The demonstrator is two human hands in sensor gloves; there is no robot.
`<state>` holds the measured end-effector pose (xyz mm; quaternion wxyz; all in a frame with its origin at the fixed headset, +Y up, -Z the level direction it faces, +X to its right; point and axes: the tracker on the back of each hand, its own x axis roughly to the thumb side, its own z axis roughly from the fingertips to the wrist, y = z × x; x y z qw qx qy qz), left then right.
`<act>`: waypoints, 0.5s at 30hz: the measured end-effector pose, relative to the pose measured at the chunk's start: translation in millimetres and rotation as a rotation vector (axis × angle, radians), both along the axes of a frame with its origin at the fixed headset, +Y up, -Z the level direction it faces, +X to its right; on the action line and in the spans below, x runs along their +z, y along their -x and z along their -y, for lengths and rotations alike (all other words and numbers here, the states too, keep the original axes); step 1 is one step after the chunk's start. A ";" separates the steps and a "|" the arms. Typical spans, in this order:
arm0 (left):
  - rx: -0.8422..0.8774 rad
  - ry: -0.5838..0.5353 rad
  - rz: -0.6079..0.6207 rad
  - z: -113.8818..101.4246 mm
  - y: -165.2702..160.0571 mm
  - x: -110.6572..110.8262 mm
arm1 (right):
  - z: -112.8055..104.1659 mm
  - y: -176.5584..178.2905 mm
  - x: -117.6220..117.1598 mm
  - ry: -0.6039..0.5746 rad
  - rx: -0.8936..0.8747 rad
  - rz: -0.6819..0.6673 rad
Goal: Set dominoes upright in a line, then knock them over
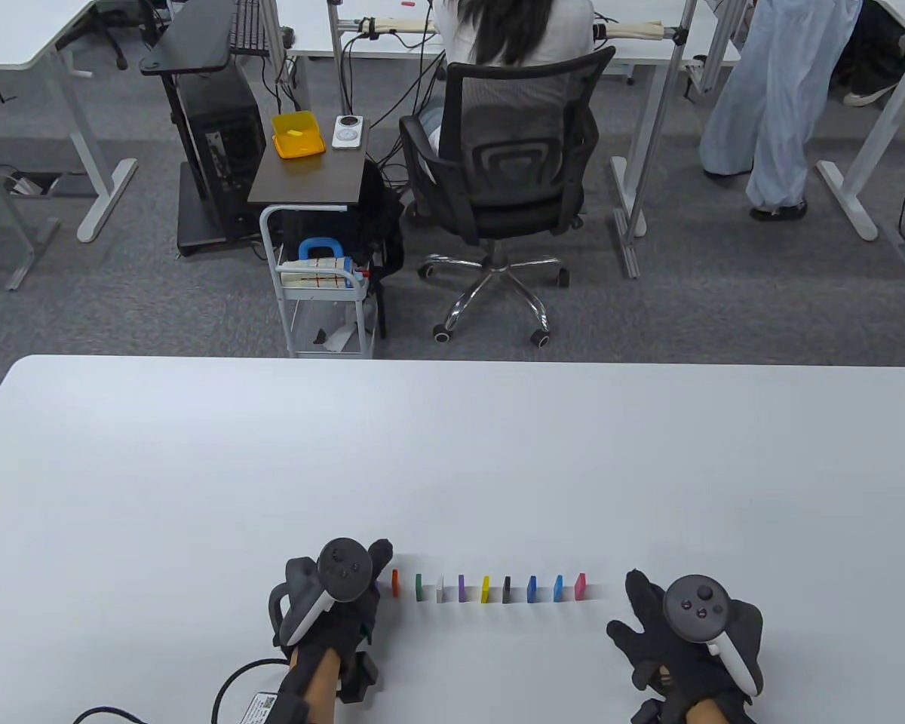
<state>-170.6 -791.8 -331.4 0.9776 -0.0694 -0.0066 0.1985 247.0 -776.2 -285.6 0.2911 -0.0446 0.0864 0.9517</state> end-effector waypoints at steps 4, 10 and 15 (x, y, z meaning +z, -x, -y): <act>0.001 0.006 0.001 -0.8 -0.3 0.4 | -0.2 0.0 0.0 -0.001 0.000 -0.001; 0.003 0.028 0.001 -4.4 1.1 3.5 | -0.2 0.4 -0.2 -0.003 0.001 -0.004; -0.042 0.048 -0.024 -16.0 4.1 15.0 | -1.9 0.4 0.8 -0.017 -0.002 -0.002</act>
